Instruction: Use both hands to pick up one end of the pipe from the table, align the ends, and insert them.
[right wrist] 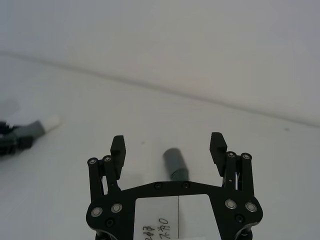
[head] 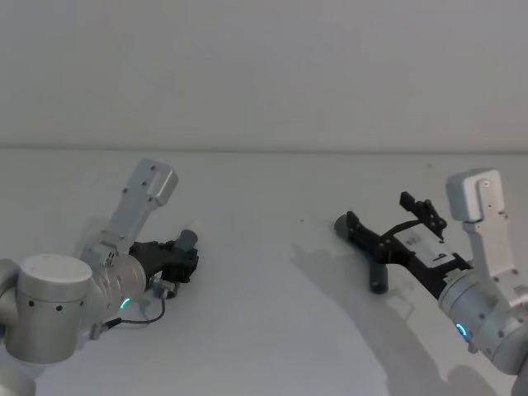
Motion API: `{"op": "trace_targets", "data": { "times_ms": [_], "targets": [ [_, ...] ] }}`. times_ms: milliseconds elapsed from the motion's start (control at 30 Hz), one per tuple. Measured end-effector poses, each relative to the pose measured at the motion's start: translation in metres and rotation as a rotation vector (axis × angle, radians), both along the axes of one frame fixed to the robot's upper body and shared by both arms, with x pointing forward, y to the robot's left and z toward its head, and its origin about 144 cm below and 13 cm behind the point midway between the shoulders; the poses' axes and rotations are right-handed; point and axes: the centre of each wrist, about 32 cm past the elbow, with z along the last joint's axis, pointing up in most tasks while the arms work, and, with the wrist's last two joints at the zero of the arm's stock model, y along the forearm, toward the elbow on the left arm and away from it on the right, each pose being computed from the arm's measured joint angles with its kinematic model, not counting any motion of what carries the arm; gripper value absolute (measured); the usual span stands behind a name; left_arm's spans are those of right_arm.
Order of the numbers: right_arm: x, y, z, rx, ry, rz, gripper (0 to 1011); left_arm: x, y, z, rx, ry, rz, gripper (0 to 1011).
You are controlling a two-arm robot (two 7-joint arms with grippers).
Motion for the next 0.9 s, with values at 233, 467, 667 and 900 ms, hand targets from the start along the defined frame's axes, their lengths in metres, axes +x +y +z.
{"op": "trace_targets", "data": {
  "times_ms": [233, 467, 667, 900],
  "targets": [
    [0.006, 0.002, 0.011, -0.084, 0.102, 0.055, 1001, 0.000, 0.000, 0.000, 0.000, 0.000, 0.000, 368],
    [0.020, 0.005, 0.023, -0.184, 0.210, 0.106, 1001, 0.000, 0.000, 0.000, 0.000, 0.000, 0.000, 368],
    [0.034, 0.003, 0.029, -0.239, 0.265, 0.121, 1001, 0.000, 0.000, 0.000, 0.000, 0.000, 0.000, 368],
    [0.048, -0.002, 0.034, -0.286, 0.320, 0.119, 1001, 0.000, 0.000, 0.000, 0.000, 0.000, 0.000, 368]
  ]
}}
